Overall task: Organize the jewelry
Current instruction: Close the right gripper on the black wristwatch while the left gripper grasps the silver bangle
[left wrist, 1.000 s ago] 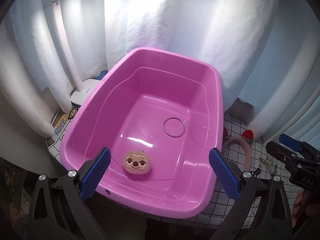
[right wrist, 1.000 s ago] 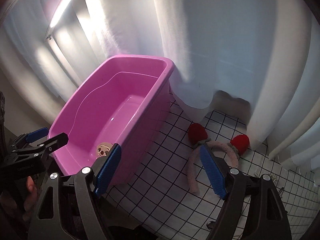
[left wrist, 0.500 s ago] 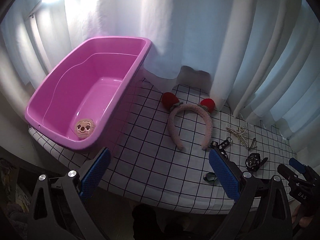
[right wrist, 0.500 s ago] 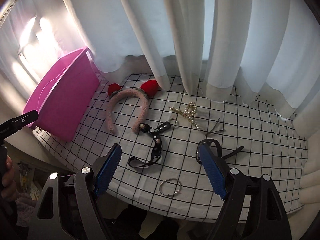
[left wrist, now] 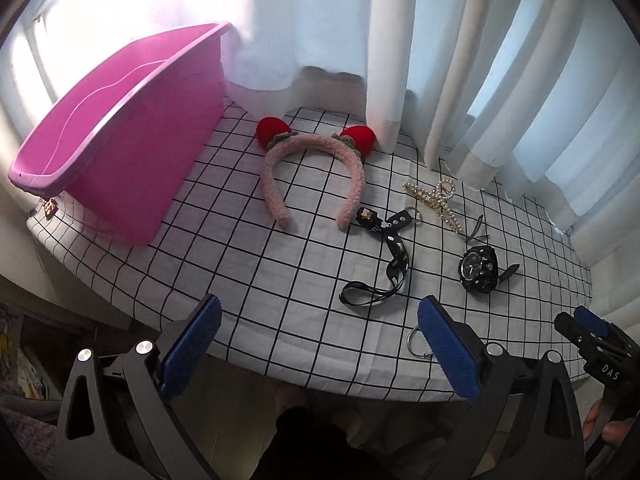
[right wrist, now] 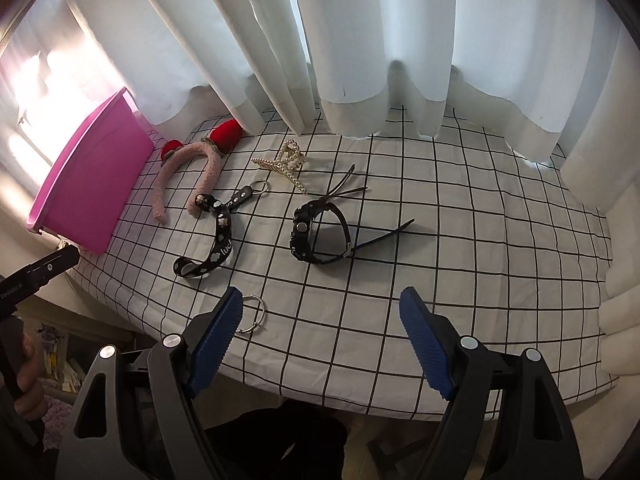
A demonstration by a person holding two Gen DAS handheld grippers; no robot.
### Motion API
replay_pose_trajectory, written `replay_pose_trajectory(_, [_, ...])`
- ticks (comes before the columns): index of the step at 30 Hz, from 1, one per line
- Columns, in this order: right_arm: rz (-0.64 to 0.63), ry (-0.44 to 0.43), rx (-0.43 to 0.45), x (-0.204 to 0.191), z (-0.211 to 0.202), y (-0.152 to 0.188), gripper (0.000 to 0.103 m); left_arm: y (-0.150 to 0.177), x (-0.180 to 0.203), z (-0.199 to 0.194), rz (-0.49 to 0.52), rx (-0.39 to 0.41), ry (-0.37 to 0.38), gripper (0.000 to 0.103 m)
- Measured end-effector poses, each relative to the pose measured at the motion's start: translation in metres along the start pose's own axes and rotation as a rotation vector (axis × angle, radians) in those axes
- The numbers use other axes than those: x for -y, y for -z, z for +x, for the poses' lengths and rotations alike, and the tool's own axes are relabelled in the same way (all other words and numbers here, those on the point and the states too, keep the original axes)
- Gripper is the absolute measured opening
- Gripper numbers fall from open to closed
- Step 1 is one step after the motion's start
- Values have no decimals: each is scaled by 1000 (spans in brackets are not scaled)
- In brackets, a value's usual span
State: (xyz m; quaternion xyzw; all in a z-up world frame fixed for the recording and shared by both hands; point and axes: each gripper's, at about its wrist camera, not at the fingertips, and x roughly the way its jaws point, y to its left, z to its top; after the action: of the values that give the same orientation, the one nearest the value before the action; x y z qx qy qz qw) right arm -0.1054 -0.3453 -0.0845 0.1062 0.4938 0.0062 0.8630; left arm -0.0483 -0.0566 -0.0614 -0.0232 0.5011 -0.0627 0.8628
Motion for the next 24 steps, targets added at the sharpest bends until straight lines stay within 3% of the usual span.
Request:
replay_pose_trajectory(3, [7, 41, 12, 2, 1, -5, 77, 0, 14, 11, 43, -4, 29, 97])
replay_pose_trajectory(10, [-49, -11, -25, 6, 17, -12, 77, 19, 44, 27, 93, -19, 39, 97])
replay_pose_trajectory(13, [-128, -39, -41, 10, 28, -17, 77, 30, 52, 34, 45, -38, 15, 97])
replay_pose_trajectory(19, [-316, -166, -77, 29, 55, -26, 77, 64, 72, 43, -159, -70, -100, 97])
replay_pose_trajectory(24, [-429, -242, -113, 40, 74, -30, 77, 91, 94, 46, -278, -54, -180, 97])
